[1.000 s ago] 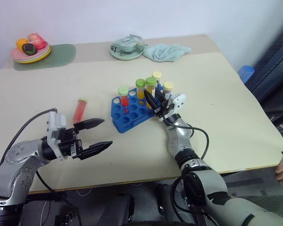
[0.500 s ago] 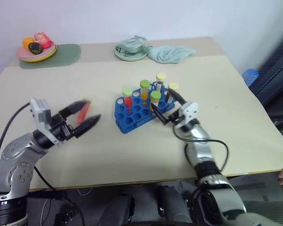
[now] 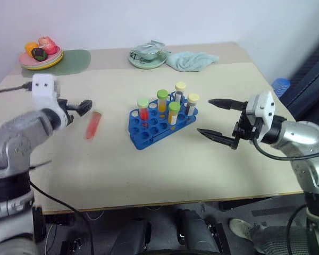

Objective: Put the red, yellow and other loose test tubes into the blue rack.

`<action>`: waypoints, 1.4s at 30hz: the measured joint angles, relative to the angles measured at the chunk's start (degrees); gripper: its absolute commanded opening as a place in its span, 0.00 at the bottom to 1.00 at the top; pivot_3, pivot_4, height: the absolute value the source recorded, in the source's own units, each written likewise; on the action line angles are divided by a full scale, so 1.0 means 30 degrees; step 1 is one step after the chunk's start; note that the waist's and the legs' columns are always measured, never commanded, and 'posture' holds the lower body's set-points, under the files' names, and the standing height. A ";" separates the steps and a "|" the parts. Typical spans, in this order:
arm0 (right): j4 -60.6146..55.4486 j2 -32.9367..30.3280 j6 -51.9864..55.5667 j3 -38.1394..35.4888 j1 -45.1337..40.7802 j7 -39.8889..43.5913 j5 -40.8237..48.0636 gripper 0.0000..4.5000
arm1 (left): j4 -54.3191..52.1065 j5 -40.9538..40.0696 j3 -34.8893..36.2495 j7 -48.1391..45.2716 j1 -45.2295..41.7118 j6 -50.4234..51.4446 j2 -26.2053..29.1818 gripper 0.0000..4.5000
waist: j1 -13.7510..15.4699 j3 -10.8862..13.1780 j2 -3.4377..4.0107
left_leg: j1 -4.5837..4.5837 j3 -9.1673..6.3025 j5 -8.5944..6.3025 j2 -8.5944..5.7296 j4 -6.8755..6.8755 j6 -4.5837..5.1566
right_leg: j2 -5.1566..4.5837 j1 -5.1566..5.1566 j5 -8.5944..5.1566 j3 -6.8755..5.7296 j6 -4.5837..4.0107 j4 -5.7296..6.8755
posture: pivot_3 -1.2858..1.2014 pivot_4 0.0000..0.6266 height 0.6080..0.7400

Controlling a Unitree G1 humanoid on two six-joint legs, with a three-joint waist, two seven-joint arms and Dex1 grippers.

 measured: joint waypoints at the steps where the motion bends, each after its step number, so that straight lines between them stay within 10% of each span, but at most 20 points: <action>1: -0.0015 -0.0027 0.0253 0.0111 -0.0376 0.0196 0.0071 0.99 | 0.0910 0.0163 -0.0284 0.0177 -0.1056 0.0981 -0.0152 1.00 | 0.0003 -0.0001 -0.0002 | 0.0003 0.0000 0.0021 -0.0001 0.0001 -0.0052 | -0.0005 0.0000 -0.0003 0.0001 0.0004 0.0002 | 0.52 0.24 1.00; 10: 0.0432 0.0249 0.1556 0.1968 -0.3476 0.1073 -0.0224 0.99 | 1.1354 0.4030 -0.3092 0.0282 -0.7771 0.3724 -0.0993 1.00 | -0.0003 0.0002 -0.0015 | -0.0337 0.0025 0.0023 -0.0010 0.0038 -0.0111 | -0.0018 -0.0390 0.0006 0.0016 -0.0005 0.0060 | 0.52 0.24 1.00; 24: 0.0122 0.0716 0.3964 0.2323 -0.3145 0.0654 0.0144 0.99 | 2.1279 0.8543 -0.5646 -0.2281 -1.0787 -0.1748 -0.2996 1.00 | 0.0061 0.0001 -0.0020 | -0.0355 0.0026 0.0028 -0.0014 0.0056 -0.0118 | -0.0029 -0.0384 0.0015 0.0014 -0.0012 0.0058 | 0.52 0.24 1.00; 27: 0.0110 0.0558 0.4038 0.2145 -0.2736 0.0729 0.0123 1.00 | 2.2343 0.9095 -0.5638 -0.2384 -1.1125 -0.2495 -0.3272 0.83 | 0.0041 0.0001 -0.0020 | -0.0354 0.0027 0.0028 -0.0014 0.0056 -0.0118 | -0.0029 -0.0384 0.0016 0.0015 -0.0012 0.0061 | 0.52 0.24 1.00; 33: 0.0090 0.0332 0.3728 0.2008 -0.1850 0.1016 0.0010 1.00 | 2.2804 0.9790 -0.5561 -0.2717 -1.1287 -0.2947 -0.3429 0.19 | -0.0025 0.0000 -0.0022 | -0.0339 0.0041 0.0030 -0.0013 0.0065 -0.0119 | -0.0029 -0.0383 0.0016 0.0025 -0.0011 0.0091 | 0.52 0.24 1.00; 42: 0.0066 0.0259 0.3285 0.2035 -0.1336 0.1180 -0.0282 1.00 | 1.9299 0.9485 -0.5042 -0.3853 -1.0398 0.1624 -0.2219 0.18 | -0.0097 0.0000 -0.0023 | -0.0359 0.0045 0.0029 -0.0006 0.0067 -0.0116 | -0.0024 -0.0408 0.0017 0.0040 -0.0010 0.0100 | 0.52 0.24 1.00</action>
